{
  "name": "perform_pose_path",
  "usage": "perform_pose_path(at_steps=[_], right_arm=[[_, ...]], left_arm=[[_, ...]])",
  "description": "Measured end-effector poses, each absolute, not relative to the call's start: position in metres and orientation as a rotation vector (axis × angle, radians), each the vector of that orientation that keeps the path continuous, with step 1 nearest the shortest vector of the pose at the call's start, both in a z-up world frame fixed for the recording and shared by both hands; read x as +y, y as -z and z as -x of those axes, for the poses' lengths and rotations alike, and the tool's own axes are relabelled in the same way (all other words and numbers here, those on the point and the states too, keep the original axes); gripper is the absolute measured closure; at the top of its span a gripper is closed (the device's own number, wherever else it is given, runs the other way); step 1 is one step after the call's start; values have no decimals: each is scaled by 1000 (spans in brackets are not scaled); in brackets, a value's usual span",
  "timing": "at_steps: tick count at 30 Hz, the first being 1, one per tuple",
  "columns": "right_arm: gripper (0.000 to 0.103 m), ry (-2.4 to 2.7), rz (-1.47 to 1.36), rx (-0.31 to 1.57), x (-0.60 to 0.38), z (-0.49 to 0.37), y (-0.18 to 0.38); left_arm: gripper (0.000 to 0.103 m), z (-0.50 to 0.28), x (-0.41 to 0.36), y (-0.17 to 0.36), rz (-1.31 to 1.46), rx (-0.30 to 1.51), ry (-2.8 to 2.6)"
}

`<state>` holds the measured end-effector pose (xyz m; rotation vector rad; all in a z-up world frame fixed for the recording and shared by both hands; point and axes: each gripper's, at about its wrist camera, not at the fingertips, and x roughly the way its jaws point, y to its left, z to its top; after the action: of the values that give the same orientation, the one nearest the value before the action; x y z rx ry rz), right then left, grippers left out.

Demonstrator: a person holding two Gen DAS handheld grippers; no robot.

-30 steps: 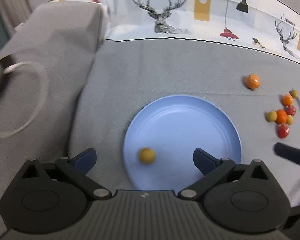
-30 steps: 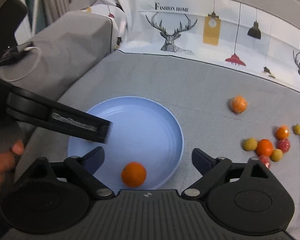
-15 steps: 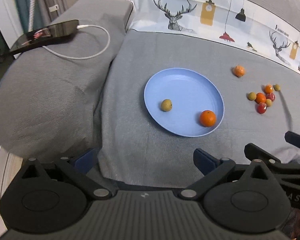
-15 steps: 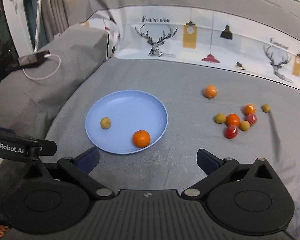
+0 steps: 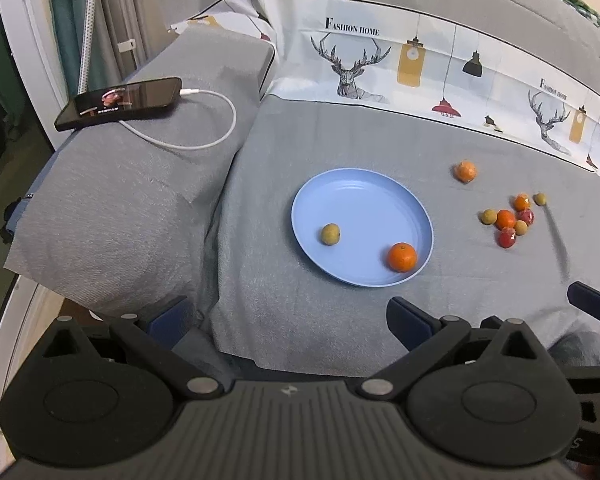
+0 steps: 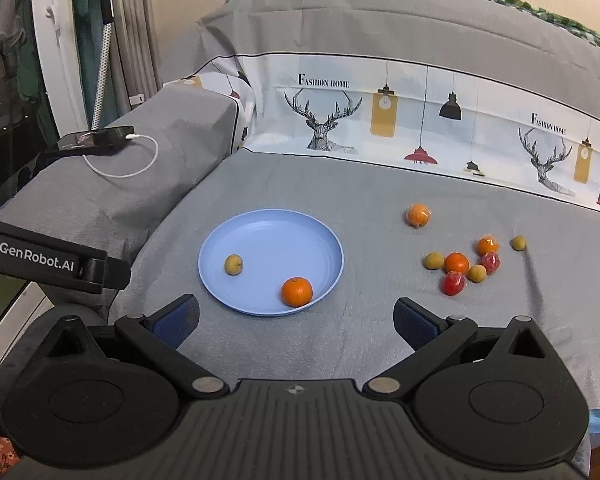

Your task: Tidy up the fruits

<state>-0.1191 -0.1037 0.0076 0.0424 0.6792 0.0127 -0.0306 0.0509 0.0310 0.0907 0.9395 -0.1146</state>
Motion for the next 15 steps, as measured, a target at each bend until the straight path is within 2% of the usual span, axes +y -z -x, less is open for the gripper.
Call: perform_pose_path(at_steps=[15], right_arm=[[1,-15,-63,693,-106,121,-4]], left_arm=[[0,32,48,-28,-110,946,120]])
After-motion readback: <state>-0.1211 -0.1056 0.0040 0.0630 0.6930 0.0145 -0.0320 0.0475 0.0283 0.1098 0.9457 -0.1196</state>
